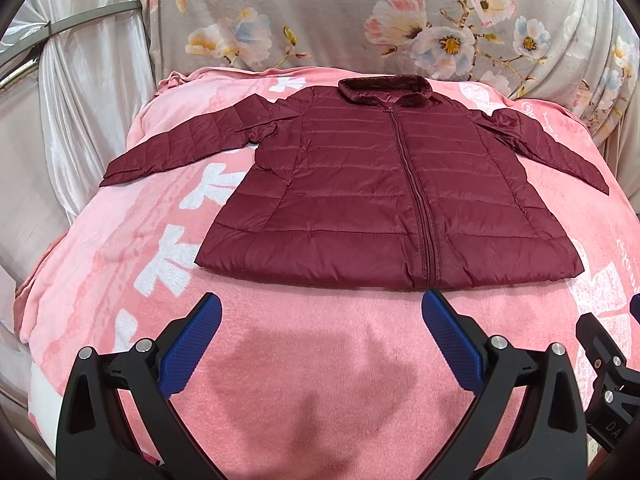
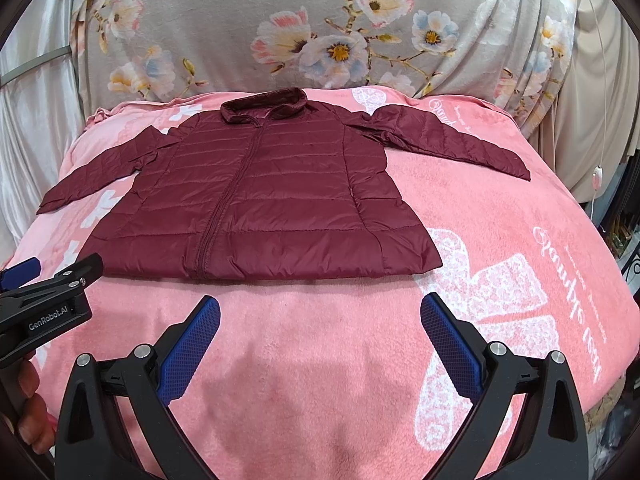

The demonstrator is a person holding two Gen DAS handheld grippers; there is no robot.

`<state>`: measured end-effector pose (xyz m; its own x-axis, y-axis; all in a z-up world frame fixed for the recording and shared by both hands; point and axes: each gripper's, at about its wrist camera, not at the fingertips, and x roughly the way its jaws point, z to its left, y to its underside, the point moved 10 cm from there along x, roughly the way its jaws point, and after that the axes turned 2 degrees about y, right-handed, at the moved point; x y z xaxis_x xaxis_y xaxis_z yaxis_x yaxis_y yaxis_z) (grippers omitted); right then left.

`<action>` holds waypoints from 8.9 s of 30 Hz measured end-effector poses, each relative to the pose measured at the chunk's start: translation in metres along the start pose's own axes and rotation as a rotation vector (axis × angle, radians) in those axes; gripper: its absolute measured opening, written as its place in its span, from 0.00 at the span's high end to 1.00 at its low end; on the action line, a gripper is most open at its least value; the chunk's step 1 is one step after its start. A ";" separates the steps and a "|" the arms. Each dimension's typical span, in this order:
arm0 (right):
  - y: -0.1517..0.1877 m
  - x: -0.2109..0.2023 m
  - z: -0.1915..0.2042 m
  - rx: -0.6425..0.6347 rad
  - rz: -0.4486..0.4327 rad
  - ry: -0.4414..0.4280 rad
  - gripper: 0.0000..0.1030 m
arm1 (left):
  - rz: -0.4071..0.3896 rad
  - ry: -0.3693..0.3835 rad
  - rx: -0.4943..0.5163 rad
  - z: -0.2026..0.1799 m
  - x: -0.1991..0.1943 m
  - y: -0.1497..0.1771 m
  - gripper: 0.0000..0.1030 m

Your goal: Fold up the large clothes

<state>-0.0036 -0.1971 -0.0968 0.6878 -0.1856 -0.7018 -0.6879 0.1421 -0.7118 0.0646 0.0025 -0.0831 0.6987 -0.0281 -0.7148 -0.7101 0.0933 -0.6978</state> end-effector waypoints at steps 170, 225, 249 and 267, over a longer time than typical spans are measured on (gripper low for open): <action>-0.224 0.344 -0.082 0.534 0.178 -0.555 0.69 | 0.188 0.440 -0.455 0.031 0.268 -0.181 0.96; -0.170 0.325 0.111 -0.056 0.160 -0.285 1.00 | 0.084 0.336 -0.314 0.032 0.289 -0.158 0.88; -0.171 0.324 0.113 -0.087 0.149 -0.243 1.00 | -0.039 -0.234 -0.980 0.479 0.242 -0.119 0.44; -0.171 0.324 0.112 -0.068 0.150 -0.254 1.00 | -0.286 -0.132 -0.663 0.395 0.154 -0.270 0.99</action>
<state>0.3625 -0.1723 -0.2057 0.6070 0.0832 -0.7903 -0.7945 0.0825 -0.6016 0.3979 0.3661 0.0132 0.8392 0.1632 -0.5187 -0.3724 -0.5225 -0.7670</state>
